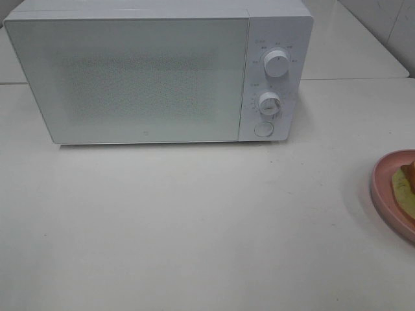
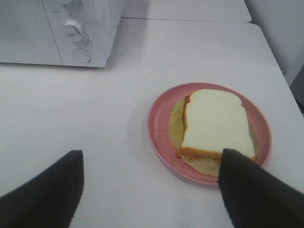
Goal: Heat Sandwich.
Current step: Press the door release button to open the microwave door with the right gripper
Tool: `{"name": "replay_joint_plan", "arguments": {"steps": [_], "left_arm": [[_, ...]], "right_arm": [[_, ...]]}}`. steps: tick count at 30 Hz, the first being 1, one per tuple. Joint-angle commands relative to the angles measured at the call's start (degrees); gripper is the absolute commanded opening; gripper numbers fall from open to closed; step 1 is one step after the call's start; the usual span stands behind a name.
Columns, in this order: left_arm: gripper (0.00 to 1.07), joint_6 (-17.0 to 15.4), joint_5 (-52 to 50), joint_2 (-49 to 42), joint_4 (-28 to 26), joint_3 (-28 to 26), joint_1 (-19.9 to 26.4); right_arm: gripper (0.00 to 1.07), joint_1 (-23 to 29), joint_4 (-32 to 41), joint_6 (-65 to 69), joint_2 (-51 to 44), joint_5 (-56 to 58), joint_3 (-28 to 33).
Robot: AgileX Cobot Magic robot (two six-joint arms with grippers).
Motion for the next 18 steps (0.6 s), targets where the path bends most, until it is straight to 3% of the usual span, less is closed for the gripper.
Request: {"name": "replay_joint_plan", "arguments": {"steps": [1,18], "left_arm": [[0.98,-0.1,-0.8,-0.2,0.0,0.1,0.3],[0.98,-0.1,-0.8,-0.2,0.0,0.1,0.3]], "right_arm": [[0.75,-0.5,-0.1,0.0,-1.3,-0.3,0.0],[0.75,-0.5,0.4,0.9,-1.0,-0.7,-0.6]]}}
